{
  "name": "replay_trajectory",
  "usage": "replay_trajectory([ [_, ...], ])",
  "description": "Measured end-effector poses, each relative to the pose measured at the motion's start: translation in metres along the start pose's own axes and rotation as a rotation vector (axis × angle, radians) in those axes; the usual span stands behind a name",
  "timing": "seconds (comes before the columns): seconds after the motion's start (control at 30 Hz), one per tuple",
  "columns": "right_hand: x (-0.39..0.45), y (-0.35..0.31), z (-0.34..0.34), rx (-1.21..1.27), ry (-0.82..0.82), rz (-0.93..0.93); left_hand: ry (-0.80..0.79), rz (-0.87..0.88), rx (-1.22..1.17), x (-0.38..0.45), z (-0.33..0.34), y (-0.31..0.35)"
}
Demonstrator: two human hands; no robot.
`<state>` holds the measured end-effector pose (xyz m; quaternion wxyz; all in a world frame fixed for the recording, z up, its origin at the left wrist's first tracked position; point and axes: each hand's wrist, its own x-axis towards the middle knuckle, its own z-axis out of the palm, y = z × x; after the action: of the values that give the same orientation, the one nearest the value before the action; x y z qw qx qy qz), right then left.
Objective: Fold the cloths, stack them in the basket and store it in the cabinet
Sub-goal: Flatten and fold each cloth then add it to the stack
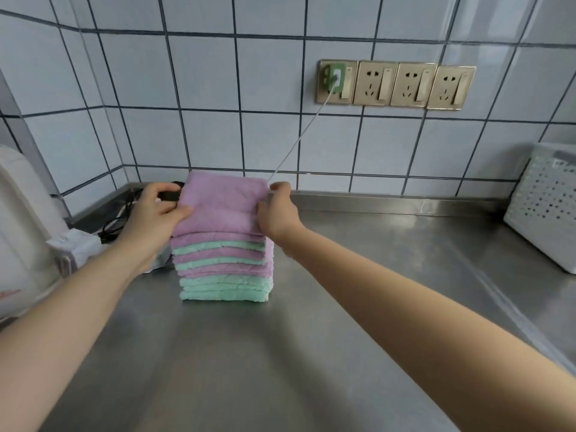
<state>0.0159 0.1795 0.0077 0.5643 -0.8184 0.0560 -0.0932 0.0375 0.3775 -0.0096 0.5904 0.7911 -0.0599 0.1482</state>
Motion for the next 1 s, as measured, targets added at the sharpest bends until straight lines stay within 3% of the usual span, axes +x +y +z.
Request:
replay_trajectory([
  [0.17,-0.01,0.006,0.001,-0.175,-0.038,-0.243,-0.122,0.114,0.225,-0.009,-0.003,0.002],
  [0.5,0.016,0.026,0.003,-0.128,-0.139,-0.239,-0.218,-0.058,0.138,0.009,-0.001,-0.016],
  [0.77,0.044,0.035,-0.005,0.2,-0.399,-0.008,-0.212,-0.107,0.142,0.015,-0.002,-0.023],
  [1.0,0.038,0.018,-0.007,0.08,-0.352,0.074,-0.165,-0.261,0.151,0.005,0.007,0.009],
])
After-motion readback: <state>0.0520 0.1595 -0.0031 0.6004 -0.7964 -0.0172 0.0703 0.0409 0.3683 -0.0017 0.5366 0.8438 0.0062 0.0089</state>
